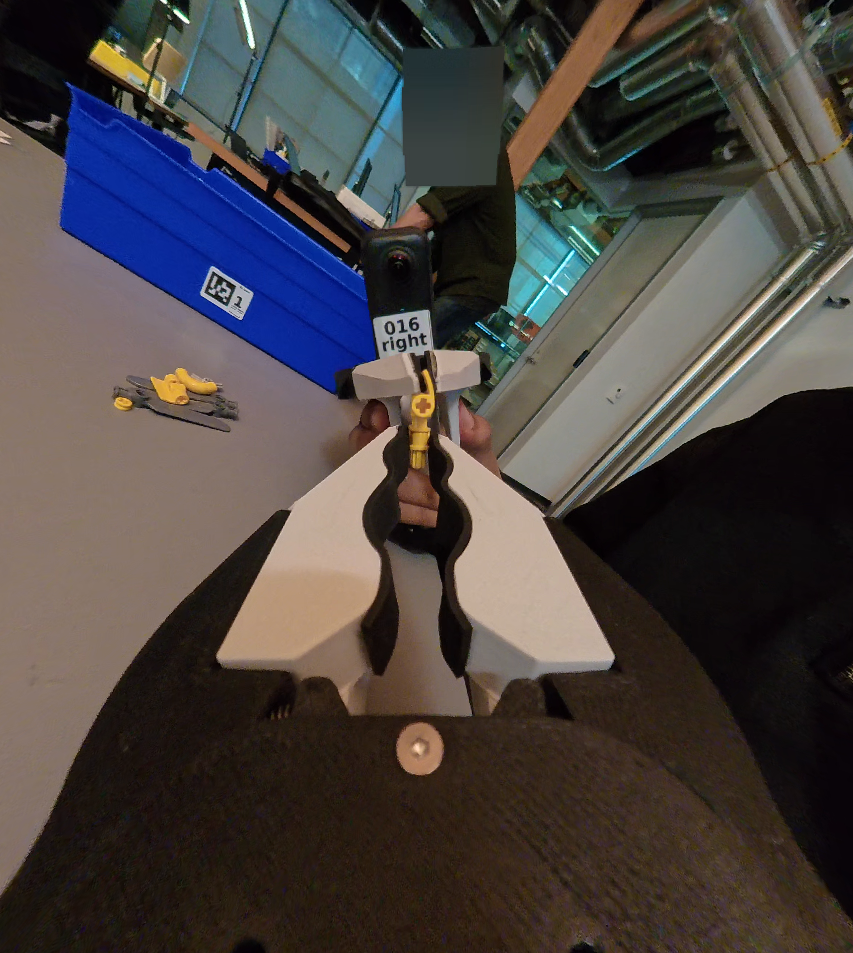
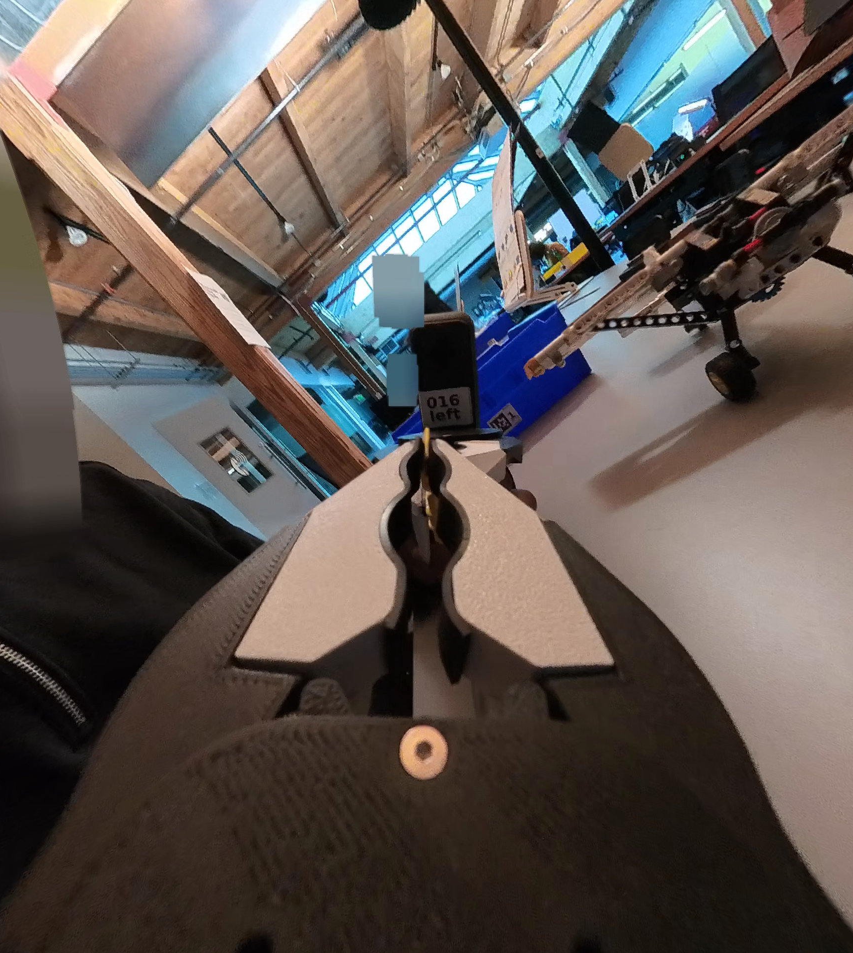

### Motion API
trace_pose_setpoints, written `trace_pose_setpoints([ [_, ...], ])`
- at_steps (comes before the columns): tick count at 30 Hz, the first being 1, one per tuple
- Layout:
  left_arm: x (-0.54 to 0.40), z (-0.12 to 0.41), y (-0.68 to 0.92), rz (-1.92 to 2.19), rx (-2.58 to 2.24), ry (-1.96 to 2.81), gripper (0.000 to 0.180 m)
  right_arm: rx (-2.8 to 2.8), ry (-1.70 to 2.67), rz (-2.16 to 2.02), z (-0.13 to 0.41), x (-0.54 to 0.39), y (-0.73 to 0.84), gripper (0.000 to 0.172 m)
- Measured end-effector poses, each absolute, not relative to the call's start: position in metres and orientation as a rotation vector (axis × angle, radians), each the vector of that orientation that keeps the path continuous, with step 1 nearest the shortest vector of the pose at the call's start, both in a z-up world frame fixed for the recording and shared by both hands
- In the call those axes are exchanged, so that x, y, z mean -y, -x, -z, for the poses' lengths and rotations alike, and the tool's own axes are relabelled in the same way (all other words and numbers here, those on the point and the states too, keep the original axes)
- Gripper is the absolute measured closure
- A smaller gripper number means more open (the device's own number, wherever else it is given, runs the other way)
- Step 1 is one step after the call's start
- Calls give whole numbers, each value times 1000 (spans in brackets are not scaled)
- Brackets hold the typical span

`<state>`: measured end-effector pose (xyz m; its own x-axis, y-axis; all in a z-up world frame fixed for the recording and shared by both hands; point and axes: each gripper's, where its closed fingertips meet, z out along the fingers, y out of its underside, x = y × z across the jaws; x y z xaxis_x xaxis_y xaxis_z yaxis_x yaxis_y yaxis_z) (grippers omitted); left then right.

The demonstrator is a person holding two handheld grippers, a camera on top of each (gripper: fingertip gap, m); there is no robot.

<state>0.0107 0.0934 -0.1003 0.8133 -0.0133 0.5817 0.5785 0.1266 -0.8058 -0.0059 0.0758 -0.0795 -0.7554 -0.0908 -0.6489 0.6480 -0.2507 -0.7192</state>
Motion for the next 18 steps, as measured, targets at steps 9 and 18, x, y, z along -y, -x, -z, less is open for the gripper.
trace_pose_setpoints([
  [9, -98, 104, -21, 466, 457, 1448, 177, -1525, -928, 2210, 75, -134, 44, 172],
  [18, -95, 99, -16, 463, 461, 1399, 177, -2266, -1567, 1940, 147, -201, 94, 172],
])
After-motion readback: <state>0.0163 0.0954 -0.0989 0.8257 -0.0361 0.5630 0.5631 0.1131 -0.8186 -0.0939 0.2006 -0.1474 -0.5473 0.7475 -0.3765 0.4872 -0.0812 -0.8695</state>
